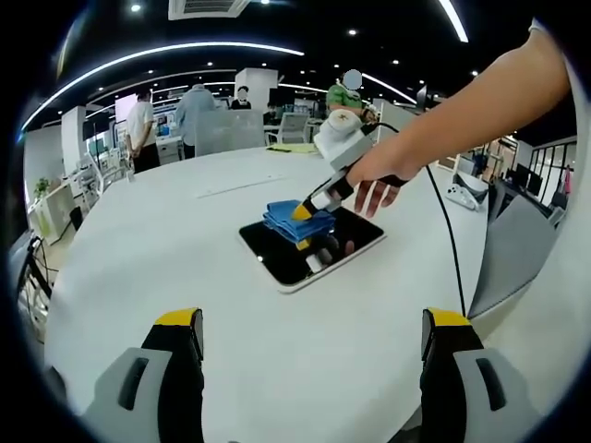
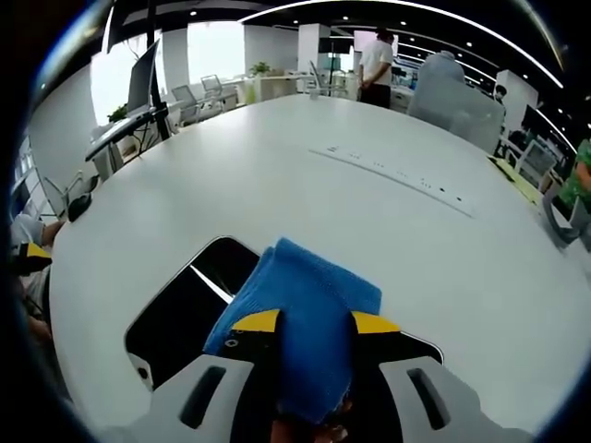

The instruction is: Wipe the mirror surface with the cleaning cloth until all visible marks leave the cleaned area.

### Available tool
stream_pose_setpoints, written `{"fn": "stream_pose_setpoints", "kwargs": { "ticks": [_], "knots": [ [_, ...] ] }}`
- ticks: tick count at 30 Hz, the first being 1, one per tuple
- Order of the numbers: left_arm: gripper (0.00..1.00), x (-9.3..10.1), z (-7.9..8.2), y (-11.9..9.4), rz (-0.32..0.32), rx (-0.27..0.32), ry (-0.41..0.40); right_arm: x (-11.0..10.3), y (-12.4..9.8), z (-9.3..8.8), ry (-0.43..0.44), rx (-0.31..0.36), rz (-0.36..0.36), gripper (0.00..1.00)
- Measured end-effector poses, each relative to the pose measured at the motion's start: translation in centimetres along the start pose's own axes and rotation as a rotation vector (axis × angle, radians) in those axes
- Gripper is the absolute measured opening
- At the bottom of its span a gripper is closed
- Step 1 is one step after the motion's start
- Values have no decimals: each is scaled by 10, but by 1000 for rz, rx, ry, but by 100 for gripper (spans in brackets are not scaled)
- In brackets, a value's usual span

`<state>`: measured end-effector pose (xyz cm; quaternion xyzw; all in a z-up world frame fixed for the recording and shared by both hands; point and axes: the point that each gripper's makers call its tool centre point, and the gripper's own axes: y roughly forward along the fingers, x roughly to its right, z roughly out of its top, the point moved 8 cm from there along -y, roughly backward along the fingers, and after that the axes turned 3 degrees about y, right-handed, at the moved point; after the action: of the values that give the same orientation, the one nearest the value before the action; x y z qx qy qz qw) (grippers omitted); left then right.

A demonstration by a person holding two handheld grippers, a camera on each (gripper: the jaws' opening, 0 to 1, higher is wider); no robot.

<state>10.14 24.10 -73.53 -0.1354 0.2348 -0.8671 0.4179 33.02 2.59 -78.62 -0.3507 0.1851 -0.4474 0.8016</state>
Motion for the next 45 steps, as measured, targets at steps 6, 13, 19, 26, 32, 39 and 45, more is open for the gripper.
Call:
{"fn": "stream_pose_setpoints", "kwargs": {
  "ticks": [6,13,19,26,32,39,45],
  "knots": [
    [99,1,0,0,0,0,-2,8,-4,-4,10,-6,-12,25],
    [99,2,2,2,-6,3,2,17,-8,-8,21,-14,-26,25],
    [99,5,6,4,-16,5,9,22,-11,-11,26,-23,-32,25],
    [99,6,8,4,-22,1,20,27,-14,-13,30,-26,-33,25],
    [99,6,7,3,-20,-1,17,34,-17,-16,28,-33,-44,25],
    [99,8,7,4,-24,-4,16,43,-21,-20,36,-38,-57,26],
    [99,10,8,6,-30,-2,19,48,-23,-22,43,-36,-67,26]
  ]
}}
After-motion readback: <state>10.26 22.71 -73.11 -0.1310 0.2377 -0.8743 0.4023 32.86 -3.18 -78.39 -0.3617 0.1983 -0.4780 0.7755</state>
